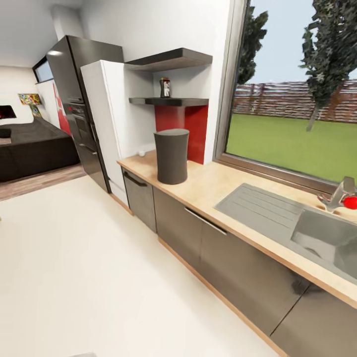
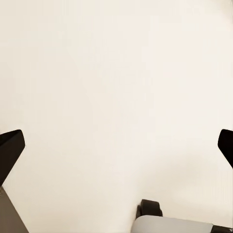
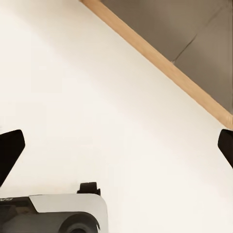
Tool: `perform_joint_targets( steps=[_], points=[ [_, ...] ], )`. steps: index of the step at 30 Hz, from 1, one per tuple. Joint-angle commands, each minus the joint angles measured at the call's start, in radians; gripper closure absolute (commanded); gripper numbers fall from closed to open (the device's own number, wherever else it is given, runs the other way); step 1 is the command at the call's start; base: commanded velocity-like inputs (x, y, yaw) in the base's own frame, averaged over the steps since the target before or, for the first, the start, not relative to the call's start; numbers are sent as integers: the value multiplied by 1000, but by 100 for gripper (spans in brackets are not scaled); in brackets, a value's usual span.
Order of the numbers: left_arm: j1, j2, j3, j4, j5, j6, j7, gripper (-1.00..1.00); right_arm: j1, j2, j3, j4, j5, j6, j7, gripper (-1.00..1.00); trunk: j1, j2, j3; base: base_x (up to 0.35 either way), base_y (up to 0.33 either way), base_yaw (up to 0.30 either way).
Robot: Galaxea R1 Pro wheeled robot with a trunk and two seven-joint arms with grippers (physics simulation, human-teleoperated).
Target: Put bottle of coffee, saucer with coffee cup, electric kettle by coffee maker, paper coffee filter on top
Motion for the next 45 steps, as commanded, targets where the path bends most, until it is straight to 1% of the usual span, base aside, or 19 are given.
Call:
perform_joint_targets(
  steps=[1,18,39,45],
  points=[
    [-1,0,0,1,4,-3,0,-100,-1,0,-3,0,5,-3,0,-100,1,-2,-2,329,97,177],
    [-1,0,1,1,4,-3,0,-100,-1,2,-3,0,5,-3,0,-100,1,-2,-2,330,112,162],
    [-1,0,0,1,4,-3,0,-100,-1,3,-1,0,5,-3,-1,-100,1,-2,15,311,193,175],
    [-1,0,-1,1,4,-3,0,-100,-1,3,-3,0,5,-3,-4,-100,1,-2,16,305,187,68]
  ],
)
